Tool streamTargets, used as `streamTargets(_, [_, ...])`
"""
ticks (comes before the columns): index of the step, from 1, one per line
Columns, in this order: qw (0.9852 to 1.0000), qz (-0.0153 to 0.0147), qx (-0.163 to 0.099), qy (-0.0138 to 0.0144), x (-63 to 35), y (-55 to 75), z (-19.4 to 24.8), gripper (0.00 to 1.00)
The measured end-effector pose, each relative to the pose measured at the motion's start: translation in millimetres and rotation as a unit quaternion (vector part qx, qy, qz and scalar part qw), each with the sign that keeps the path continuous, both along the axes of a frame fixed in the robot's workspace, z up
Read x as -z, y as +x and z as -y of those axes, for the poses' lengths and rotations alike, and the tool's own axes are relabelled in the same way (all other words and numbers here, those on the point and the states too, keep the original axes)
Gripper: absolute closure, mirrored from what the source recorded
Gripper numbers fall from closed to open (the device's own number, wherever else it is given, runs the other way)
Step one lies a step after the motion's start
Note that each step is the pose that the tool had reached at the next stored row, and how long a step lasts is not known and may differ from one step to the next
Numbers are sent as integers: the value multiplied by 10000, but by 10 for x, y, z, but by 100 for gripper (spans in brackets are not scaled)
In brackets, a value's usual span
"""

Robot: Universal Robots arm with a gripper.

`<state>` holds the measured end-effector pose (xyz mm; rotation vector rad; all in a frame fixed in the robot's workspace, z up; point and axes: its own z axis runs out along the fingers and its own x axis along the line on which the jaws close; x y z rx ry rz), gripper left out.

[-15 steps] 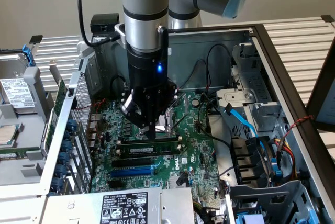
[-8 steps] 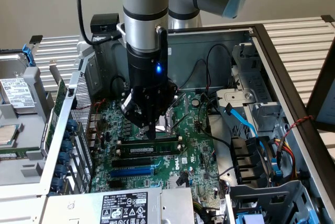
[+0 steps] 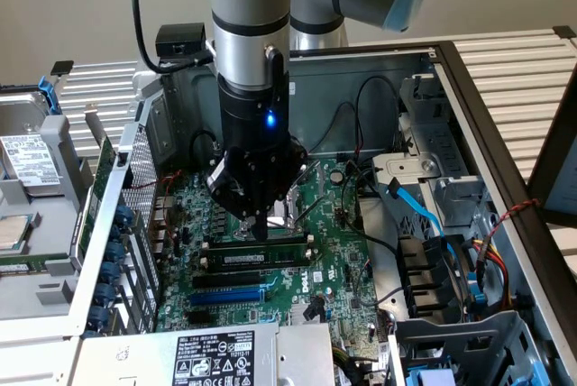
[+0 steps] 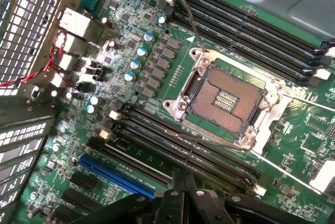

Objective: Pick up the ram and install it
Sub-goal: 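Press down the ram until it locks into place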

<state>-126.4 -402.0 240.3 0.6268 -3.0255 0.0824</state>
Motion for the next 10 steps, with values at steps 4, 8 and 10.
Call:
streamTargets(4, [9997,3,233,0,0,0,0,89])
streamTargets(8, [9989,6,467,0,0,0,0,89])
streamTargets(10, [9983,8,578,0,0,0,0,89])
